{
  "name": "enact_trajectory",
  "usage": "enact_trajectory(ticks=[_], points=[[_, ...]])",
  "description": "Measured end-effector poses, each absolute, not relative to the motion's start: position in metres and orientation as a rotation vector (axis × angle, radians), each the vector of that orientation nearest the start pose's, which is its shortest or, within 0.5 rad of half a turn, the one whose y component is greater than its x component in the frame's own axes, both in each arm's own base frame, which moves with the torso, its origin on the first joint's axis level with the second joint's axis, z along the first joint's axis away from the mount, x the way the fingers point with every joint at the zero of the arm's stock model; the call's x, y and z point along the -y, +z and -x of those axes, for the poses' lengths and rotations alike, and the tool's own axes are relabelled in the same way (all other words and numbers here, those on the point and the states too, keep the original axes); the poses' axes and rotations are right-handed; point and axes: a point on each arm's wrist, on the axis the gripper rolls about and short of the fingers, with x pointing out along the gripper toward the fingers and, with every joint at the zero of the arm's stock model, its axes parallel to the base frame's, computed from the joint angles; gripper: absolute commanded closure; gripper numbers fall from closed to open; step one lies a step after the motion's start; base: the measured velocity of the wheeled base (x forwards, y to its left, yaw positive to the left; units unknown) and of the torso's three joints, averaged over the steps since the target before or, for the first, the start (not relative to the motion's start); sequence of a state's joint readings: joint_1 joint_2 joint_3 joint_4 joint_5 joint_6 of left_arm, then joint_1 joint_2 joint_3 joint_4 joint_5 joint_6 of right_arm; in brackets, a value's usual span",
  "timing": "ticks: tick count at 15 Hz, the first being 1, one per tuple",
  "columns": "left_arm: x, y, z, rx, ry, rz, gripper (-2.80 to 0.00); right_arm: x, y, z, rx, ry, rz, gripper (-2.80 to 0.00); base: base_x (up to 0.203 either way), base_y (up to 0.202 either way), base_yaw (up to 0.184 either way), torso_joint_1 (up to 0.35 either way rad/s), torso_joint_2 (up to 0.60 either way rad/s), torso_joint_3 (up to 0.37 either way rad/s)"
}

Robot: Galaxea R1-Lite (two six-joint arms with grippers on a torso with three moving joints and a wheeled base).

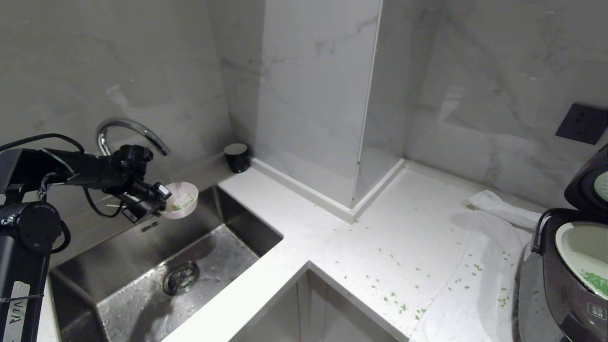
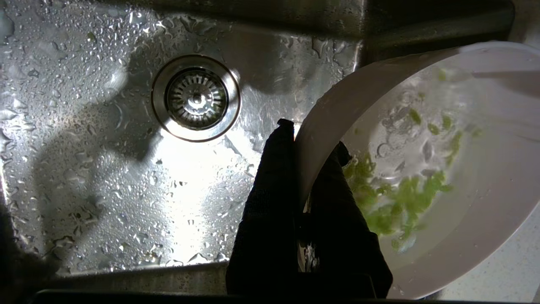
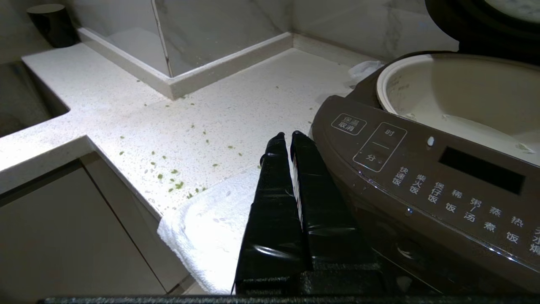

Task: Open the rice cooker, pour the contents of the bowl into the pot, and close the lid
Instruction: Fill a bowl with water from the tap

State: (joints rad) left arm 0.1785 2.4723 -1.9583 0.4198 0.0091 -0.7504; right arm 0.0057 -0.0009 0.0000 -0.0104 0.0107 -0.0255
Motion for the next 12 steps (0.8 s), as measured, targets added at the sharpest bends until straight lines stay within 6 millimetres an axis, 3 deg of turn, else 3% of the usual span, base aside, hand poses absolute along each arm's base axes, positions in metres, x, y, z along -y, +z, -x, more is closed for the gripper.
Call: enact_trajectory(ticks=[12], points=[[-0.0901, 0.0829, -0.477, -0.824, 0.526, 0.775, 0.0, -0.0001, 0.0765, 0.0229, 0.011, 0.016, 0.026, 0.0, 0.0, 0.0, 0.0, 0.0, 0.0, 0.0]])
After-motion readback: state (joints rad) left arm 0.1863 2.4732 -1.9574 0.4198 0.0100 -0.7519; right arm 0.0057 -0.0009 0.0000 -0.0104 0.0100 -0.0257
